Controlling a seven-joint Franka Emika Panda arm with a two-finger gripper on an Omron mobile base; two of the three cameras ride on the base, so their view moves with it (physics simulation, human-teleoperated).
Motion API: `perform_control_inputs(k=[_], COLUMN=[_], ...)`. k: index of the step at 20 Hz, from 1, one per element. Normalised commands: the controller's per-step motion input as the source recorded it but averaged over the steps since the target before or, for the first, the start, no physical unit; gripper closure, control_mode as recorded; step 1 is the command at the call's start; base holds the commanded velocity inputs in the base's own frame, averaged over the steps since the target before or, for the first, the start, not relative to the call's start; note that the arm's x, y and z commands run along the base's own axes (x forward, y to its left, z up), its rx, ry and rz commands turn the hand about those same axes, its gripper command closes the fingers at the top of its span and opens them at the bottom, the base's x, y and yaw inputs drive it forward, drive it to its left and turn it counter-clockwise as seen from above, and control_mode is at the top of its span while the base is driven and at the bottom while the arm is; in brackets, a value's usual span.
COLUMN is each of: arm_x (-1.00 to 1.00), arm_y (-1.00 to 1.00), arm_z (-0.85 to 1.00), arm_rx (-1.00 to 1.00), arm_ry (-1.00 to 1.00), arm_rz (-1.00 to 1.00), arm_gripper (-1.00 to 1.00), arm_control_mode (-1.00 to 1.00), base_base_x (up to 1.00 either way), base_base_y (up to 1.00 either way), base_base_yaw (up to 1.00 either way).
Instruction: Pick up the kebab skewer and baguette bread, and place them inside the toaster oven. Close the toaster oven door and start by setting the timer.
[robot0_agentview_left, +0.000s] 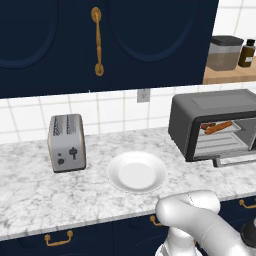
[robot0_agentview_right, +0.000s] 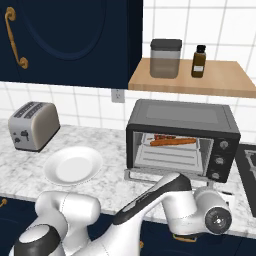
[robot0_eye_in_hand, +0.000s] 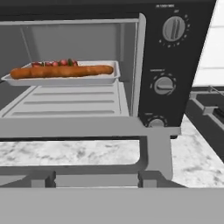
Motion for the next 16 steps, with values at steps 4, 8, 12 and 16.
perform_control_inputs(k=[4,8,12,16], arm_x=[0.53,0.54,0.49,0.47], arm_y=[0.07,0.16,0.18,0.18], arm_z=[0.0,-0.01,-0.09,-0.17], arm_rx=[0.0,0.0,0.0,0.0], arm_ry=[0.0,0.0,0.0,0.0], arm_rz=[0.0,0.0,0.0,0.0], arm_gripper=[-1.0,-1.0,-1.0,-1.0], arm_control_mode=[-1.0,-1.0,-1.0,-1.0], base_base_x=[0.0,0.0,0.0,0.0], base_base_y=[0.0,0.0,0.0,0.0], base_base_yaw=[0.0,0.0,0.0,0.0])
